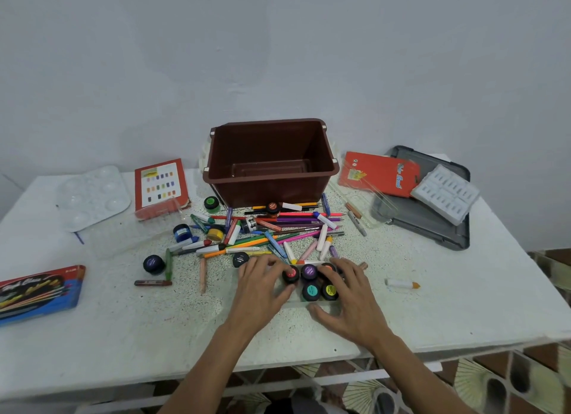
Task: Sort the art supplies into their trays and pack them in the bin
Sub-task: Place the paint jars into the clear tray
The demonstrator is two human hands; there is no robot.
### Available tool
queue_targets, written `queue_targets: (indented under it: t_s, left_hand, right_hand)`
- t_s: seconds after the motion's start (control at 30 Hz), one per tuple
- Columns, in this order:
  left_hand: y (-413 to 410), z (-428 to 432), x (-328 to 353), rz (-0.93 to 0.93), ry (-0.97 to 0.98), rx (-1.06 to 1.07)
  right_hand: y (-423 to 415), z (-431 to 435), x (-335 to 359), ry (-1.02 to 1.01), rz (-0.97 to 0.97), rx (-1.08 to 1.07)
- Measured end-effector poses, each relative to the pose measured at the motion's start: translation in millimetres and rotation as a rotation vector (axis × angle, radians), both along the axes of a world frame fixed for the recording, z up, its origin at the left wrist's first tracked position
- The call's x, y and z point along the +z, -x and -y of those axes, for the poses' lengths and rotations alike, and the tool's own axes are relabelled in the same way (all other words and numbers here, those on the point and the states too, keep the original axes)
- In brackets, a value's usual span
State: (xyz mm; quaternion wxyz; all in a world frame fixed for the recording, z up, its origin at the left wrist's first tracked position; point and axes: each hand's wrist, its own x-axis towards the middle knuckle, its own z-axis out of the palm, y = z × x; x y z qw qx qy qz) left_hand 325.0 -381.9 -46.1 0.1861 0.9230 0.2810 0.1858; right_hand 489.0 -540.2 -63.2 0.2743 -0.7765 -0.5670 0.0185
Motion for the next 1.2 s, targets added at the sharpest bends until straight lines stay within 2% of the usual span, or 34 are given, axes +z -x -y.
queue_targets:
  t_s: [0.17, 0.3, 0.43, 0.73, 0.9, 1.07, 1.2]
  left_hand:
    - [-5.9, -16.5, 10.8, 0.048, 0.081, -0.024]
    - [-16.3, -40.8, 15.2, 0.127, 0.039, 0.034]
    - [-31.9, -69.4, 18.7, 0.128, -0.015, 0.078]
    - [-76.1, -100.7, 41.2, -0.151, -0.196, 0.138]
    - [-91.7, -101.2, 38.7, -0.249, -0.218, 0.196]
    - [-100.0, -102.4, 40.2, -0.205, -0.165, 0.222]
    - [-94.4, -100.3, 41.3, -0.062, -0.088, 0.184]
  right_hand:
    - [0.1, -0.2, 1.4, 0.003, 0.006, -0.005]
    - [0.6, 0.4, 0.8, 0.006, 0.011, -0.009]
    - [-0.3, -0.6, -0.3, 0.013, 0.017, -0.011]
    - [-0.2, 0.1, -2.0, 0.013, 0.017, -0.01]
    - [0.3, 0.2, -1.6, 0.016, 0.027, -0.013]
    - [0.5, 0.0, -0.5, 0.007, 0.028, -0.013]
    - [-0.3, -0.5, -1.1, 0.001, 0.04, -0.018]
